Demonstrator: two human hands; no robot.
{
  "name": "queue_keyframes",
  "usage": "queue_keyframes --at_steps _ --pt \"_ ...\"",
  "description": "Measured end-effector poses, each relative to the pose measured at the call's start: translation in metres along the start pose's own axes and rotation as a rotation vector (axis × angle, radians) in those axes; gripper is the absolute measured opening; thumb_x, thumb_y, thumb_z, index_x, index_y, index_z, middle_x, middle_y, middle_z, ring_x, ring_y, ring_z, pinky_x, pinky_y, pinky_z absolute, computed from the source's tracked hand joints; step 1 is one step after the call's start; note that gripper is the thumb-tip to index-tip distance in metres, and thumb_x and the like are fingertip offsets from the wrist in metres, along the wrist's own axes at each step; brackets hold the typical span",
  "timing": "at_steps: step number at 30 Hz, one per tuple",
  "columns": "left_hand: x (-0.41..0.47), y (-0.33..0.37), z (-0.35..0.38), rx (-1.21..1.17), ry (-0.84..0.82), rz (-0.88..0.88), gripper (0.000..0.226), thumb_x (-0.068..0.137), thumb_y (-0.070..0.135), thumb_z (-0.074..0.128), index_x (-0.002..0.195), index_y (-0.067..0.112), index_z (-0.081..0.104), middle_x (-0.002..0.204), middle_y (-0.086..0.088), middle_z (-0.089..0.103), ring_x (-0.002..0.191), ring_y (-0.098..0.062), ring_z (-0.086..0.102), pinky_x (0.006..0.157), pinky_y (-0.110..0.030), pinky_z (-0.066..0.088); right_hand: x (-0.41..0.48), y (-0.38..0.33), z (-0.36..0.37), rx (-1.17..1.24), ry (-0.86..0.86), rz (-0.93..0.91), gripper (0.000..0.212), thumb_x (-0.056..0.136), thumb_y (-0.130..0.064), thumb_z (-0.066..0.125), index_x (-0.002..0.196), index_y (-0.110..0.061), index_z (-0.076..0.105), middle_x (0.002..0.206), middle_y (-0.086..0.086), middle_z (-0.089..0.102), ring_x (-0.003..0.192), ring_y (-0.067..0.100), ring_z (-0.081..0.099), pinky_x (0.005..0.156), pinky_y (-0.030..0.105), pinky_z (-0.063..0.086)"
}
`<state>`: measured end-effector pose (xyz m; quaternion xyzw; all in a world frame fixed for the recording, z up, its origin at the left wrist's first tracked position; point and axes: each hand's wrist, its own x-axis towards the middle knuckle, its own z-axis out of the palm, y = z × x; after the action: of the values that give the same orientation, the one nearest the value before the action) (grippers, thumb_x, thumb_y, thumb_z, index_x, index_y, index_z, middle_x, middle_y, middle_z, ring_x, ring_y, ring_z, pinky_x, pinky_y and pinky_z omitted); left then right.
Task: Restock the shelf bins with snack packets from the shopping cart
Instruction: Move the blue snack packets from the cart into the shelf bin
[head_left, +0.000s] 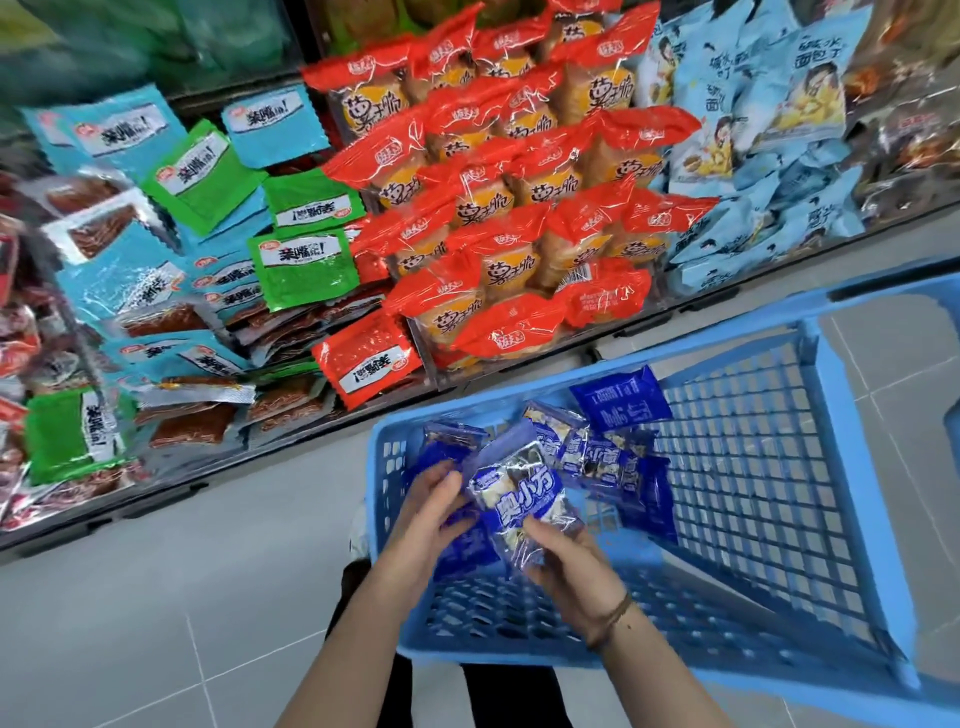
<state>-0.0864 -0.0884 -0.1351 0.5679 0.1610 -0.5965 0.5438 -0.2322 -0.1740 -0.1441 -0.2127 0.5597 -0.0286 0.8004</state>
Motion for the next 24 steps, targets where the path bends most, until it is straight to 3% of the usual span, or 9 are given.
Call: queue_keyframes --at_steps 3,5,7,11,14,16,20,22,24 --pt "-0.008 -0.008 -0.001 0.091 0.029 0.042 0.054 0.072 0.018 0.079 0.121 0.008 0.061 0.109 -0.011 0.072 0.094 -0.024 0.070 0.073 -0.032 0.056 -0.002 0.005 0.019 -0.257 -0.164 -0.019 0.044 0.068 -0.022 0.079 0.102 -0.002 0.060 0.083 0.014 0.070 0.074 0.022 0.066 0.074 0.032 0.054" --pt "-0.017 0.000 -0.013 0.004 0.101 0.091 0.045 0.071 0.008 0.071 0.116 0.007 0.065 0.101 -0.012 0.074 0.089 -0.027 0.072 0.068 -0.031 0.059 0.005 -0.003 0.020 -0.318 -0.245 0.037 0.042 0.080 -0.036 0.065 0.104 -0.003 0.056 0.099 0.013 0.066 0.093 0.025 0.062 0.084 0.035 0.053" --pt "-0.029 0.010 -0.033 -0.046 0.151 0.130 0.038 0.074 0.001 0.068 0.109 0.013 0.066 0.094 -0.010 0.075 0.082 -0.023 0.073 0.056 -0.027 0.057 0.026 -0.014 0.015 -0.398 -0.146 0.014 0.035 0.089 -0.039 0.046 0.112 -0.014 0.055 0.115 0.007 0.059 0.111 0.021 0.055 0.089 0.035 0.051" --pt "-0.046 0.022 -0.064 -0.057 0.188 0.157 0.040 0.071 -0.004 0.066 0.106 0.015 0.066 0.092 -0.013 0.075 0.077 -0.026 0.073 0.054 -0.026 0.056 0.089 -0.020 0.025 -0.731 0.114 -0.083 0.033 0.091 -0.007 0.057 0.122 -0.005 0.047 0.132 0.023 0.042 0.123 0.034 0.044 0.096 0.040 0.046" --pt "-0.044 0.019 -0.074 -0.072 0.230 0.147 0.042 0.073 -0.003 0.064 0.112 0.010 0.065 0.094 -0.014 0.075 0.079 -0.027 0.073 0.059 -0.029 0.057 0.135 -0.007 0.028 -1.366 0.163 -0.100 0.066 0.081 -0.017 0.070 0.138 -0.011 0.038 0.141 0.011 0.033 0.131 0.030 0.032 0.104 0.040 0.037" --pt "-0.041 0.015 -0.079 -0.106 0.234 0.119 0.040 0.081 -0.003 0.061 0.119 0.007 0.061 0.100 -0.016 0.073 0.083 -0.028 0.073 0.063 -0.030 0.058 0.148 0.000 0.026 -1.642 0.231 -0.164 0.061 0.078 -0.026 0.070 0.133 -0.017 0.046 0.142 0.006 0.033 0.130 0.029 0.029 0.105 0.036 0.036" --pt "-0.039 0.009 -0.079 -0.157 0.258 0.130 0.042 0.084 -0.001 0.060 0.125 0.006 0.057 0.107 -0.019 0.071 0.086 -0.028 0.071 0.069 -0.033 0.059 0.124 0.006 0.026 -1.488 0.174 -0.309 0.028 0.073 -0.019 0.072 0.093 -0.015 0.054 0.107 0.006 0.054 0.100 0.027 0.053 0.080 0.033 0.046" --pt "-0.038 0.008 -0.075 -0.186 0.274 0.161 0.042 0.083 0.000 0.062 0.125 0.008 0.058 0.105 -0.018 0.072 0.088 -0.029 0.072 0.066 -0.032 0.059 0.092 0.008 0.026 -1.304 0.135 -0.425 0.032 0.069 -0.015 0.072 0.074 -0.026 0.042 0.071 -0.001 0.049 0.068 0.021 0.049 0.059 0.034 0.042" --pt "-0.035 0.007 -0.068 -0.186 0.363 0.174 0.046 0.081 0.001 0.067 0.124 0.010 0.057 0.104 -0.016 0.072 0.085 -0.027 0.073 0.061 -0.028 0.058 0.053 0.011 0.030 -1.113 0.177 -0.597 0.039 0.067 -0.015 0.071 0.068 -0.036 0.038 0.063 -0.005 0.048 0.059 0.018 0.045 0.054 0.031 0.042"
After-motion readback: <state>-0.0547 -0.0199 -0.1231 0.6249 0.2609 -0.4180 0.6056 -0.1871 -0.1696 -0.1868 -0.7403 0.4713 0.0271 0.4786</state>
